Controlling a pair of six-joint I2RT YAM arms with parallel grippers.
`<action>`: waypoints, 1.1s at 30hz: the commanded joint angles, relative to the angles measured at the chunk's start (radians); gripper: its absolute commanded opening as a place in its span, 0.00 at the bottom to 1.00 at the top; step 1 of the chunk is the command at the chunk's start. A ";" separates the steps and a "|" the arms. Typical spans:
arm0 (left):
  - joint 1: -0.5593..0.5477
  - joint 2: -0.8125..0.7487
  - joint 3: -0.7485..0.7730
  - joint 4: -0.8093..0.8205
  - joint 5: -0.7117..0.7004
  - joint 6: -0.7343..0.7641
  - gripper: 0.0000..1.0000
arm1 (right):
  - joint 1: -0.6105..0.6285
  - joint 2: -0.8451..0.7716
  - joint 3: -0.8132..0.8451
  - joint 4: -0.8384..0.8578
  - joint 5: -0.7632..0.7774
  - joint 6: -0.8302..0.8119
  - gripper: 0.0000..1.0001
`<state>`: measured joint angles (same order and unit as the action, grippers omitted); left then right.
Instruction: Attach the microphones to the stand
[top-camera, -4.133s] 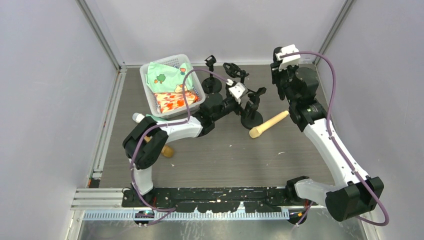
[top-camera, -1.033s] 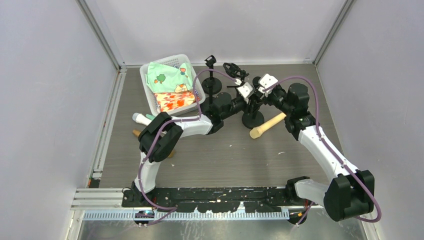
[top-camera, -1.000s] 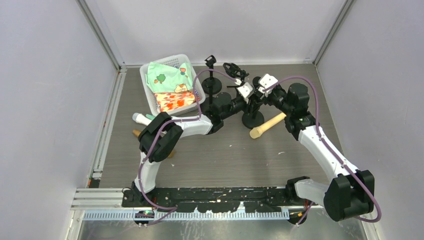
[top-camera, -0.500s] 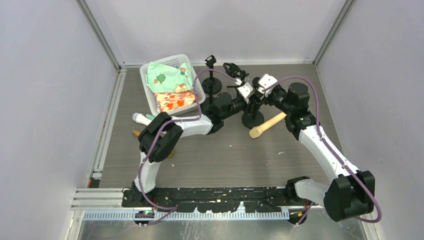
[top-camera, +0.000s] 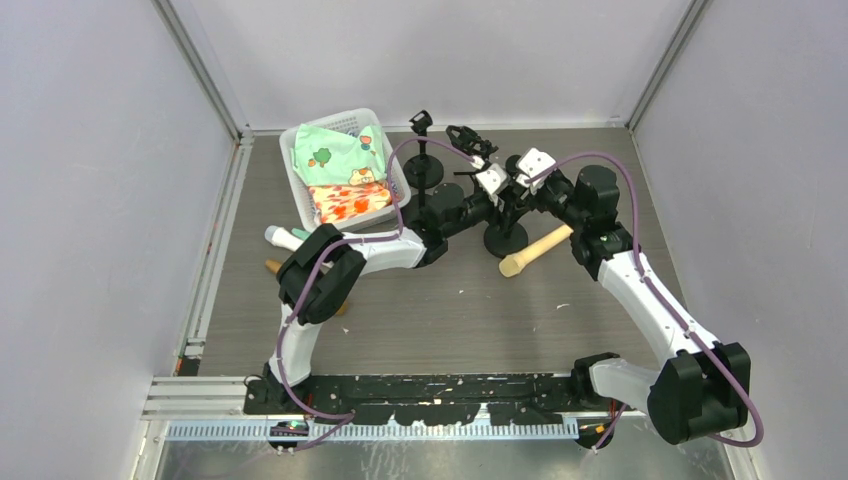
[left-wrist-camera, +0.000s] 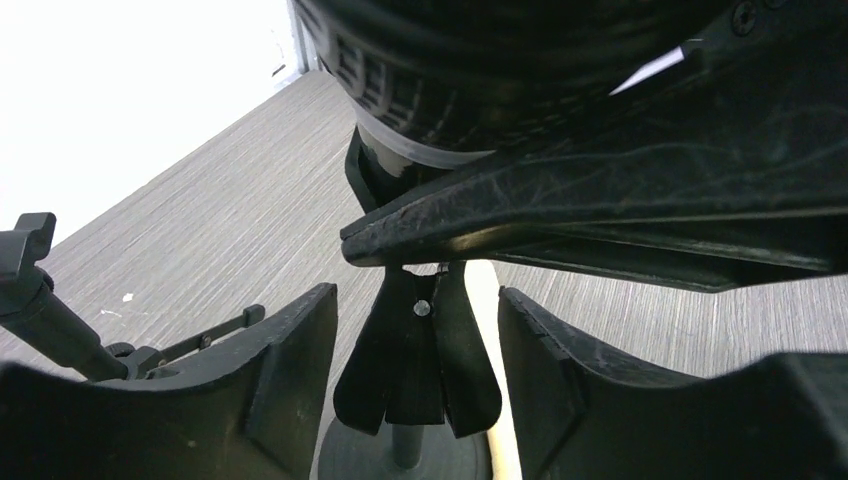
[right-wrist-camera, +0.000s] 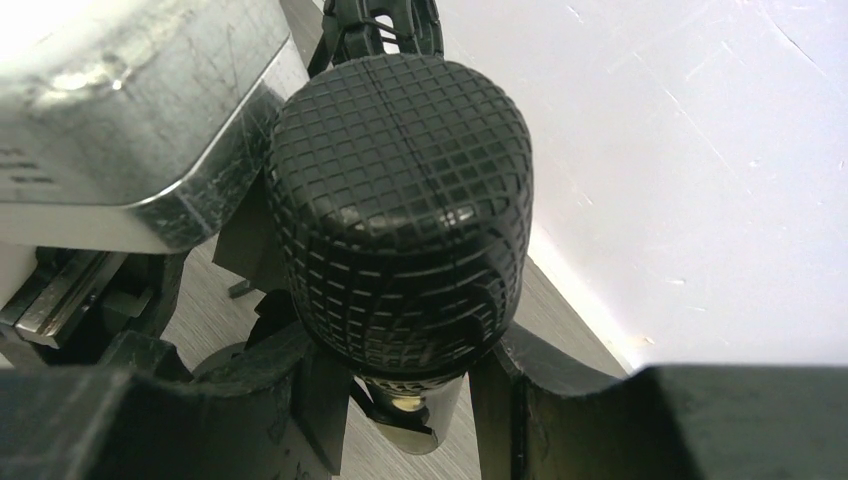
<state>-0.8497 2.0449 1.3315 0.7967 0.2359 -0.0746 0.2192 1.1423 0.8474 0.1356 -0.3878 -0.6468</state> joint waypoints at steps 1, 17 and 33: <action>0.006 -0.001 0.023 0.056 -0.001 -0.011 0.62 | 0.009 0.007 -0.031 -0.096 -0.035 0.070 0.01; 0.014 -0.004 0.017 0.060 -0.032 -0.033 0.01 | 0.010 0.013 -0.014 -0.232 -0.057 0.018 0.01; 0.023 0.003 0.022 0.045 -0.004 -0.031 0.57 | 0.010 -0.060 0.004 0.155 -0.013 0.348 0.67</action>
<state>-0.8394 2.0472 1.3312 0.7956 0.2462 -0.1043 0.2195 1.1252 0.8391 0.1432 -0.3920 -0.4847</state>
